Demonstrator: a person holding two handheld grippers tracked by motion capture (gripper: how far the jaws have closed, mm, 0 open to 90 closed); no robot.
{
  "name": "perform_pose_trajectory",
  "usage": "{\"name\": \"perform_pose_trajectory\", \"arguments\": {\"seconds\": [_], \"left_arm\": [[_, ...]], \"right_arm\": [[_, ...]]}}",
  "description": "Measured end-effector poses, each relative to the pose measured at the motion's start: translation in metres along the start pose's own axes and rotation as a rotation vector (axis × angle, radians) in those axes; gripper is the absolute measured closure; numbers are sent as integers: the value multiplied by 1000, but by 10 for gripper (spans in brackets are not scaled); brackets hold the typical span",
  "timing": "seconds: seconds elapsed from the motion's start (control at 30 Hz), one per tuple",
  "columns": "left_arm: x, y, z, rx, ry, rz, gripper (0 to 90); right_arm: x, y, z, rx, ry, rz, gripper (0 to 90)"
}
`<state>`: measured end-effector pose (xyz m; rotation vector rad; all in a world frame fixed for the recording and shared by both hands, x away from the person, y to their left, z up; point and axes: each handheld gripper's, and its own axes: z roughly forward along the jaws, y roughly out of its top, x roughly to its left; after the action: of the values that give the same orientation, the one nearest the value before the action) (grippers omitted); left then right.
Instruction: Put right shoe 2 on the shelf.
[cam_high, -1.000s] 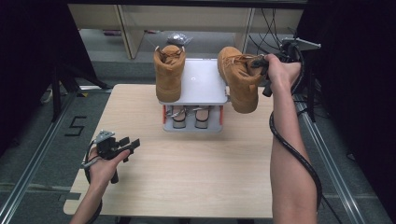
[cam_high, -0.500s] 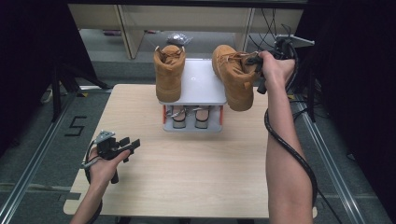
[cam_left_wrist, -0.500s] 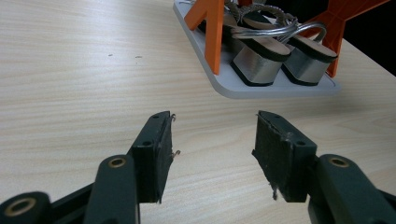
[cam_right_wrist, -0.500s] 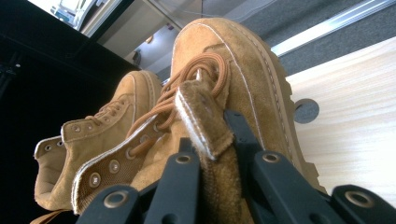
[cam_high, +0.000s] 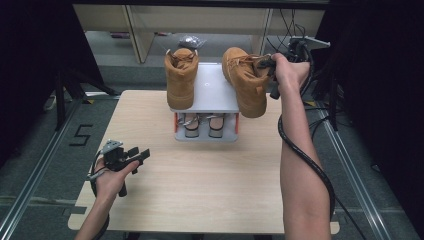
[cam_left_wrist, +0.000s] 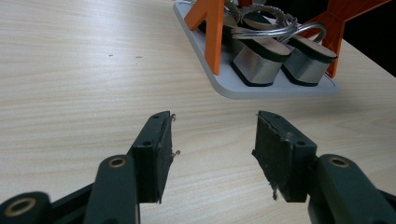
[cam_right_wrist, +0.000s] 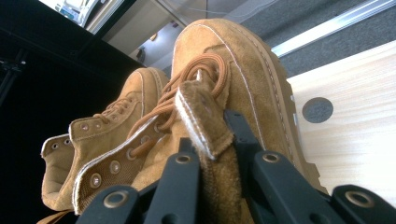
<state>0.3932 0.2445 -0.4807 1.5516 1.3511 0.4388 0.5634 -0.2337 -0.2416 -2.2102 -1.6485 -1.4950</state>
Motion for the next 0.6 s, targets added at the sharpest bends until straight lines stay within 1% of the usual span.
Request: {"name": "perform_pose_trajectory", "arguments": {"seconds": [0.03,0.1,0.13,0.17,0.2,0.23,0.33,0.37,0.4,0.47,0.5,0.53,0.6], "left_arm": [[0,0,0,0,0,0,456],[0,0,0,-1,-1,0,456],[0,0,0,0,-1,0,456],[0,0,0,0,0,-1,456],[0,0,0,0,1,0,456],[0,0,0,0,1,-1,456],[0,0,0,0,-1,0,456],[0,0,0,1,0,1,456],[0,0,0,1,-1,1,456],[0,0,0,0,0,0,456],[1,0,0,0,0,0,456],[1,0,0,1,-1,0,456],[1,-1,0,-1,-1,-1,456]], "right_arm": [[0,0,1,-2,-1,-8,844],[2,0,2,8,2,10,843],[2,-1,3,3,0,-3,843],[3,-1,4,0,0,0,843],[5,-1,4,11,3,13,843],[4,-1,5,2,3,-7,843],[7,-2,8,4,10,4,843],[7,-2,9,-2,5,-7,843],[8,-2,10,3,12,2,843],[9,-2,12,5,10,-4,843],[9,-2,13,3,6,-17,842],[11,-3,14,10,14,2,842],[11,-3,17,4,11,-4,842]]}}
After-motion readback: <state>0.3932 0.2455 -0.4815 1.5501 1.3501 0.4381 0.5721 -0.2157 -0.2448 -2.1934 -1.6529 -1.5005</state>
